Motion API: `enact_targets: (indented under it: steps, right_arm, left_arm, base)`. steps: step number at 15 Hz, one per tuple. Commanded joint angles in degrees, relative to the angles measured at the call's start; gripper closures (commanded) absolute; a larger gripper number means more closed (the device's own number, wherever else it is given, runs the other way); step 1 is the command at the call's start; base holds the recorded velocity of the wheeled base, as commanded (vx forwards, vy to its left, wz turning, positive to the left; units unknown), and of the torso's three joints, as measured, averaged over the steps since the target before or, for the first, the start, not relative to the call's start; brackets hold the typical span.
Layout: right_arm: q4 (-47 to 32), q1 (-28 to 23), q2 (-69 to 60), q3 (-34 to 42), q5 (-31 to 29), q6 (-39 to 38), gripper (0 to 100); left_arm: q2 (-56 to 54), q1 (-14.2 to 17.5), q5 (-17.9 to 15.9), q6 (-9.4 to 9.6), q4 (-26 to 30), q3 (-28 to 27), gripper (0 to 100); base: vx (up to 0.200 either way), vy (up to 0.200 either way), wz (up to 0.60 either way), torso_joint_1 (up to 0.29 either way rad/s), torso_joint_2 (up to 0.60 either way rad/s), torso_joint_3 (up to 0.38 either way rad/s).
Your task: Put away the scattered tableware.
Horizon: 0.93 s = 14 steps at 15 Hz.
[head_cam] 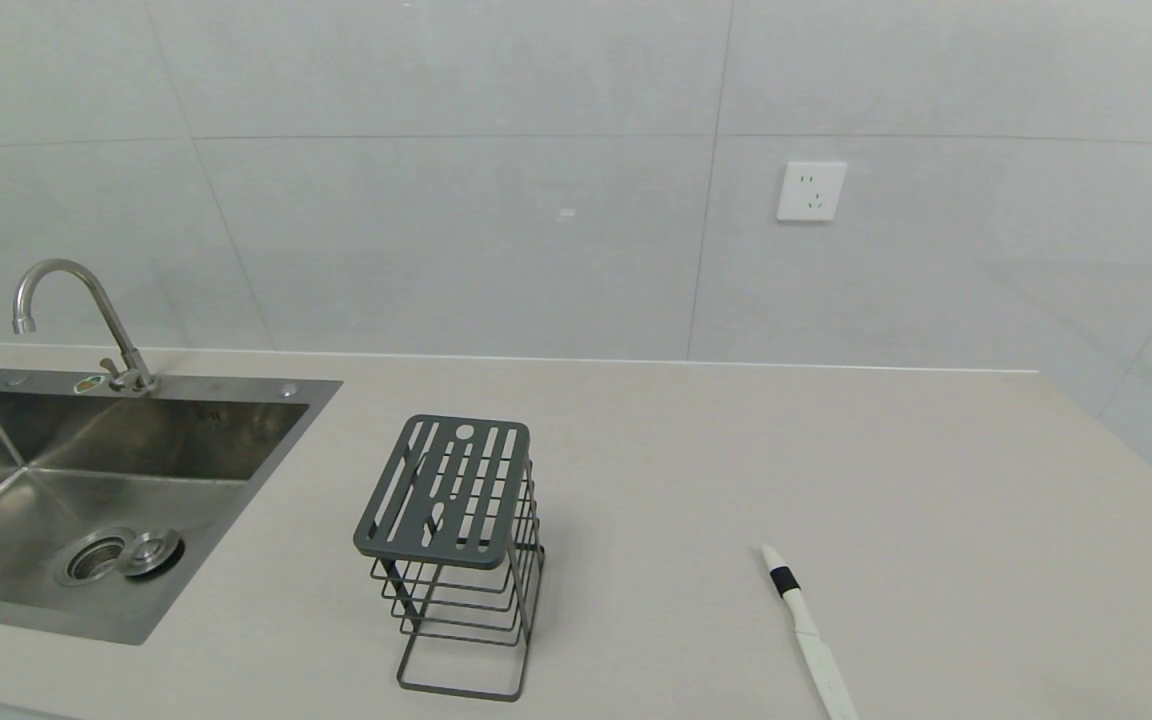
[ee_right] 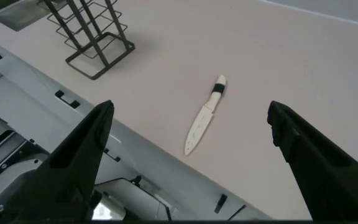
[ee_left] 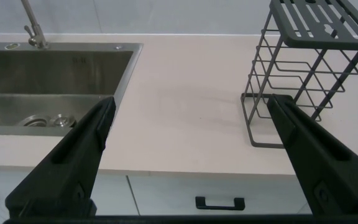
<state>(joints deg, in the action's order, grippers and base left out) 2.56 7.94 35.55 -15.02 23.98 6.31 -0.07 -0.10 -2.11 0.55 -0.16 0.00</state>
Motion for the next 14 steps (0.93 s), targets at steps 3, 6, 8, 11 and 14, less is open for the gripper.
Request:
enact_targets:
  steps: [3, 6, 8, 11, 14]
  right_arm:
    - [5.5, 4.1, 15.3, 0.3, -0.3, 1.6, 0]
    - [5.6, 11.3, 18.2, -0.1, -0.2, 3.8, 0]
    - [5.6, 14.8, 22.4, -0.1, -0.5, 3.8, 0]
    - [5.7, 17.6, 31.9, -2.2, -1.0, 4.0, 0]
    - [7.2, 23.4, 39.5, -3.9, -3.7, 3.7, 0]
  left_arm:
    - [0.1, 0.0, 0.0, -0.02, 0.0, 0.0, 0]
    - [0.1, 0.0, 0.0, -0.02, 0.0, 0.0, 0]
    - [0.1, 0.0, 0.0, -0.11, 0.1, 0.0, 0]
    - [0.1, 0.0, 0.0, -0.11, 0.1, 0.0, 0]
    - [0.1, 0.0, 0.0, -0.20, 0.0, 0.0, 0]
  base:
    - [0.000, 0.000, 0.00, 0.000, 0.00, 0.000]
    - [0.000, 0.000, 0.00, 0.000, 0.00, 0.000]
    - [0.000, 0.000, 0.00, 0.000, 0.00, 0.000]
    - [0.000, 0.000, 0.00, 0.000, 0.00, 0.000]
    - [0.000, 0.000, 0.00, 0.000, 0.00, 0.000]
